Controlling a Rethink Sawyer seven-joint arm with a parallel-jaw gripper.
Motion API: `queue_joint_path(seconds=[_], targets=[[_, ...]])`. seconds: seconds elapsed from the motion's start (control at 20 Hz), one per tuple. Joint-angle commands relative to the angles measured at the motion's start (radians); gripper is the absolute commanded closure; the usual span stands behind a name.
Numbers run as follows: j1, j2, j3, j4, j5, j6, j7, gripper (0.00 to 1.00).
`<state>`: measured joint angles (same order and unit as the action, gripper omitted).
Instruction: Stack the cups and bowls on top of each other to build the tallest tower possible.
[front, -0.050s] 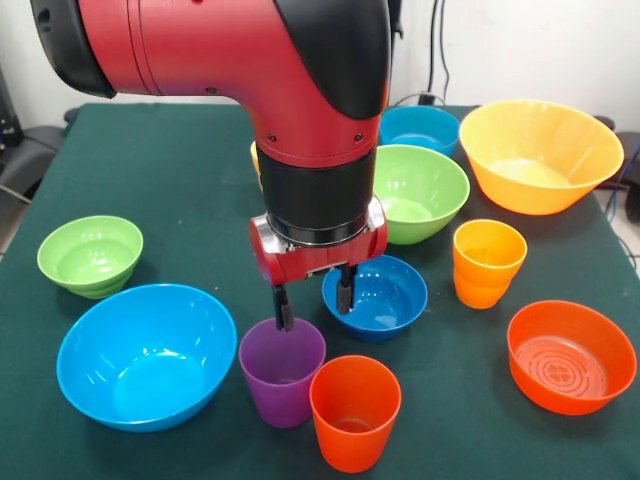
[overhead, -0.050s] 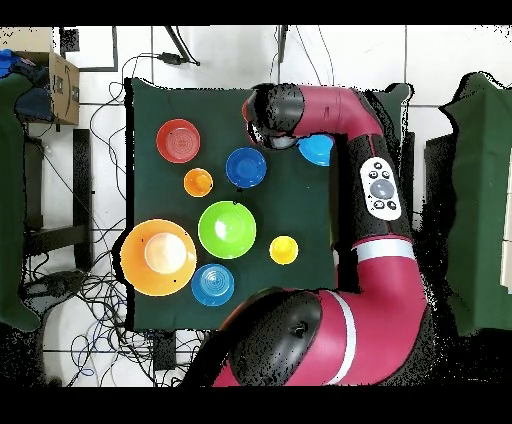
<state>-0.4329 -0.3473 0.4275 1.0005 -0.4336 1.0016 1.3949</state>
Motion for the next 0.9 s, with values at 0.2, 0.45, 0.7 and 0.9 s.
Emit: queue_joint_path(seconds=[0.2, 0.45, 0.7, 0.9], targets=[[-0.006, 0.059, -0.016, 0.047, -0.062, -0.054, -0.075, 0.00], [-0.011, 0.091, -0.024, 0.035, -0.073, -0.069, -0.069, 0.00], [-0.015, 0.105, -0.032, 0.040, -0.074, -0.083, -0.057, 0.00], [-0.016, 0.119, -0.034, 0.041, -0.076, -0.111, -0.048, 0.00]])
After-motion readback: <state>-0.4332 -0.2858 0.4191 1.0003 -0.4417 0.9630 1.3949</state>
